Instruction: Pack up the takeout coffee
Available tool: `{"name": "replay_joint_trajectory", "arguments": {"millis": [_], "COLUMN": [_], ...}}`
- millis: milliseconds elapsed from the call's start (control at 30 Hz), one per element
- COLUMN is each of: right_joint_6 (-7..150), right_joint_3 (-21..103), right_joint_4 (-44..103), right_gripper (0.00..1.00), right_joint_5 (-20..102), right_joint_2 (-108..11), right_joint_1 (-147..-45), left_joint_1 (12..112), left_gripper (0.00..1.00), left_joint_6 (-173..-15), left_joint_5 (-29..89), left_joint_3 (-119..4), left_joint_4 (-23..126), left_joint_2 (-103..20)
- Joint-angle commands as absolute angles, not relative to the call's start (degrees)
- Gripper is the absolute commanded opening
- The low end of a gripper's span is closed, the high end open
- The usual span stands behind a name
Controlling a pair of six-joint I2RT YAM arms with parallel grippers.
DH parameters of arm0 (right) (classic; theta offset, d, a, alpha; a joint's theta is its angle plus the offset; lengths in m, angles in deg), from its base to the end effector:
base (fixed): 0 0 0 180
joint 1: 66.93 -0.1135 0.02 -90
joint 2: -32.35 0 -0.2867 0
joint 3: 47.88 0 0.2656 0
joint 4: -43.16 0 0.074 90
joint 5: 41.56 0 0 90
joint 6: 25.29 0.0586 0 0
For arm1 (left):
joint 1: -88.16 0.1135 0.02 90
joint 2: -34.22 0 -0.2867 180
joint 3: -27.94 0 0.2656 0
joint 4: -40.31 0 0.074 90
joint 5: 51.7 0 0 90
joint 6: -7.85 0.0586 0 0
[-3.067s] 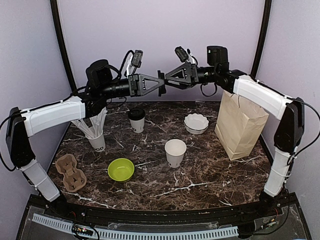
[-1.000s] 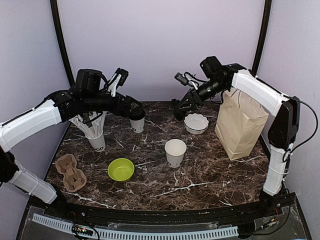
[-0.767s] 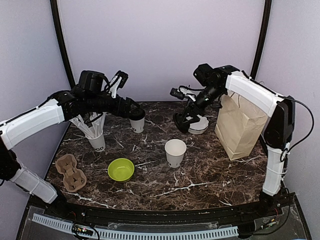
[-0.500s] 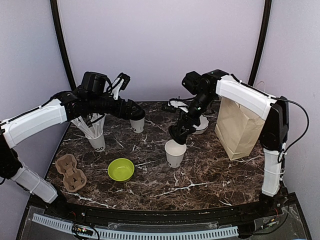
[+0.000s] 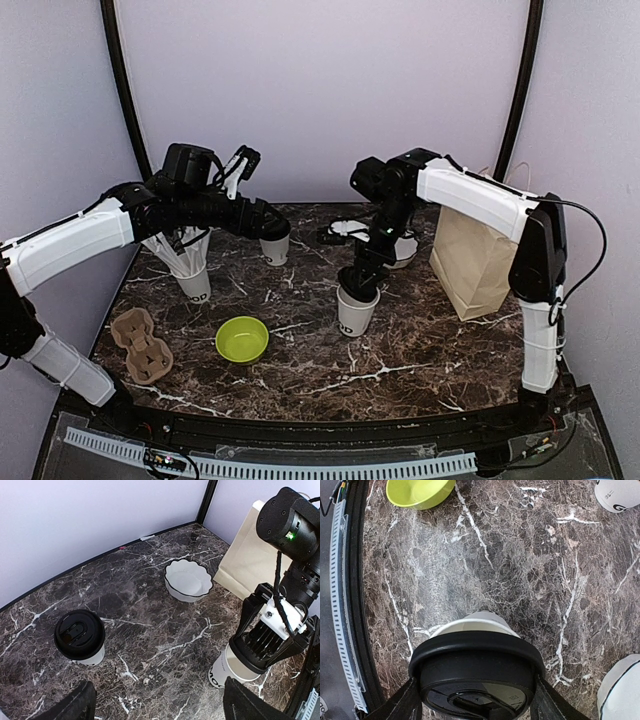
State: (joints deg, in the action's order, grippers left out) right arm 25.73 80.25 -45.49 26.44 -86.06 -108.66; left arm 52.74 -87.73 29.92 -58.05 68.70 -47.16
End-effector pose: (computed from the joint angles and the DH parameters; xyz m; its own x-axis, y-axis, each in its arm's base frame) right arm 0.3159 0.3111 0.2846 -0.1474 -0.9130 -0.3805 -0.9822 0.0898 0.1650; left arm 0.2905 -0.2171 0.3651 -0.3934 0.1617 -0.9051 0.6469 0.7482 -0.1475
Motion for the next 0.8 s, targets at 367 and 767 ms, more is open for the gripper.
{"name": "replay_joint_trajectory", "arguments": {"millis": [367, 767], "right_joint_6": [24.99, 24.9], "right_joint_3": [80.78, 79.44], "right_joint_4": [-46.18, -46.54], "right_gripper": [0.65, 0.66], "right_joint_5": [31.24, 32.92], "right_joint_2": [-82.51, -83.29], "right_joint_1": [-111.5, -111.75], "left_joint_1": [52.96, 52.94], "left_gripper": [0.9, 0.9], "left_joint_6": [-88.65, -88.98], "left_joint_5": [28.37, 27.89], "left_joint_3": [-57.77, -57.67], "left_joint_4": [68.5, 68.53], "left_joint_2": [-46.86, -46.89]}}
